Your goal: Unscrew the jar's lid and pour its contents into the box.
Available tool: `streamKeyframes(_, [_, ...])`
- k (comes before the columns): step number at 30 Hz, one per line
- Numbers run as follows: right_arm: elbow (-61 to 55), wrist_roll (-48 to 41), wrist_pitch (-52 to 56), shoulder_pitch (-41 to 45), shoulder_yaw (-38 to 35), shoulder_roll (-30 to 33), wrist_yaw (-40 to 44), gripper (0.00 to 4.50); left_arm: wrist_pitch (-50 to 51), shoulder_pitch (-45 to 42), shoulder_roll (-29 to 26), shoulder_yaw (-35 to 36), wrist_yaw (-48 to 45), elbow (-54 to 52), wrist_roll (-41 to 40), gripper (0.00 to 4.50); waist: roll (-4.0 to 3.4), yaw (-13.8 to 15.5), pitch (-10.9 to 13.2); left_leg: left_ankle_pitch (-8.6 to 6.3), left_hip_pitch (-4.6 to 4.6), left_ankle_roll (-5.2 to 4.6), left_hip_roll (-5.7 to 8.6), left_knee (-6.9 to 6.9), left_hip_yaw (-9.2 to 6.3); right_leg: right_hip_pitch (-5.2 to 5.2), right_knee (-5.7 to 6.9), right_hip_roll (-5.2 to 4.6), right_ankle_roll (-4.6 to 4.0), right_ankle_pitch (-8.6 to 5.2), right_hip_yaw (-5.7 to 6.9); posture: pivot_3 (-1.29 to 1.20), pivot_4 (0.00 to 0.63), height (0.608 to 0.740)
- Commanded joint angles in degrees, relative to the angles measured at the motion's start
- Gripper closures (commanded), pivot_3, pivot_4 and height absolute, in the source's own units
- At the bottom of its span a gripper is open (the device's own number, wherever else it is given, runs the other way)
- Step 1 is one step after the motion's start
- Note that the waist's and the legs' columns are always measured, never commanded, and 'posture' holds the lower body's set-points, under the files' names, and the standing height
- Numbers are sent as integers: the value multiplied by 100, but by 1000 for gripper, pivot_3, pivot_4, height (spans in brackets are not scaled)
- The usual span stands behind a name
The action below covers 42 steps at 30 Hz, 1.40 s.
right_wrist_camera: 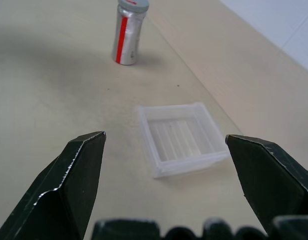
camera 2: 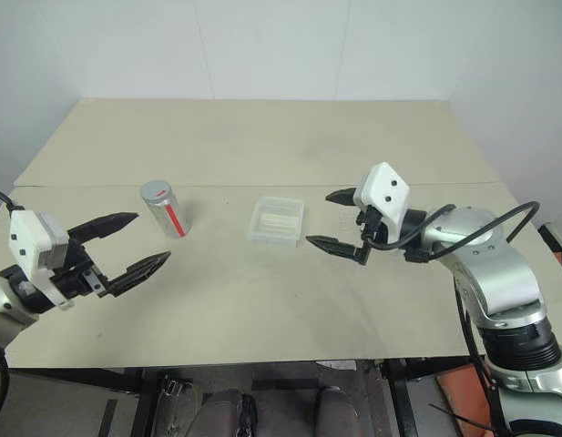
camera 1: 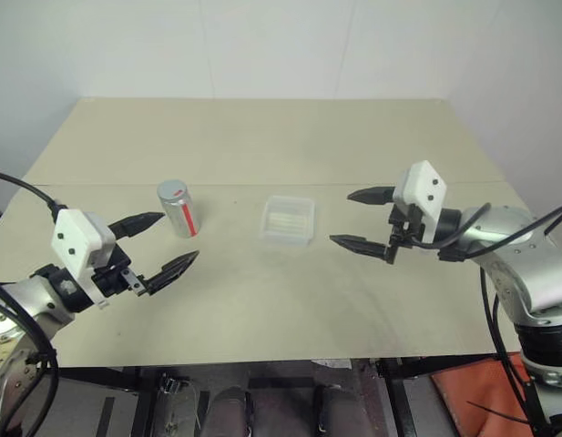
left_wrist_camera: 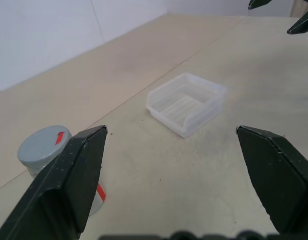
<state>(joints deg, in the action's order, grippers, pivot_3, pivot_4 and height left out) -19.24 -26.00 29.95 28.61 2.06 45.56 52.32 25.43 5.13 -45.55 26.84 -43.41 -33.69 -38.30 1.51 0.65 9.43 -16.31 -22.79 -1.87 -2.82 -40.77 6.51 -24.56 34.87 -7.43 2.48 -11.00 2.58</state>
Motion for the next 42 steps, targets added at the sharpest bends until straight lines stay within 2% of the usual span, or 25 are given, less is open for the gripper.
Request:
streamKeyframes(1, [-206,24,-103,-76,-94,5,28,21,-150,-60,-31,61,-32,-118,55,0,0,-4,0,0,0,-1,0,0,0,0,1,0,0,0,0,0,150,740])
streamKeyframes(10, [-523,-34,-104,-464,-414,126,14,21,-230,-266,-89,-56,-266,151,116,0,0,-5,0,-5,4,-9,0,0,0,1,3,0,-1,1,-3,0,150,740])
streamKeyframes(15, [-693,-52,-122,-715,-565,251,45,21,-173,-234,185,-106,175,137,302,0,0,-2,0,-4,3,-8,0,-1,-1,1,5,0,-1,1,0,0,150,740])
streamKeyframes(20, [-774,14,-89,-687,-568,207,-104,21,53,-70,1329,-391,1849,-184,913,0,1,-28,0,-8,20,-13,0,0,-6,20,2,0,0,2,-4,0,150,740])
streamKeyframes(25, [-715,66,-130,-486,-459,293,41,21,-261,319,1969,-731,2660,-106,1884,0,1,-16,0,-9,20,-15,1,-1,-4,18,3,0,0,3,-5,0,150,740])
streamKeyframes(30, [-515,159,-238,-138,-296,285,248,21,-611,-115,2661,-1127,3455,441,2558,0,1,22,0,-10,23,-17,2,-2,-8,25,-1,0,-3,4,-3,0,150,740])
streamKeyframes(36, [-418,224,-318,92,-258,294,414,21,-854,-541,3275,-1688,3960,889,3141,0,4,4,-2,-14,13,-24,3,-6,-7,21,-4,-1,-2,5,-1,0,150,740])
streamKeyframes(42, [-481,226,-358,95,-312,301,487,21,-913,-863,3611,-1782,4383,1228,3452,0,4,-7,-2,-13,16,-23,1,-6,-11,21,3,-1,-2,6,0,0,150,740])
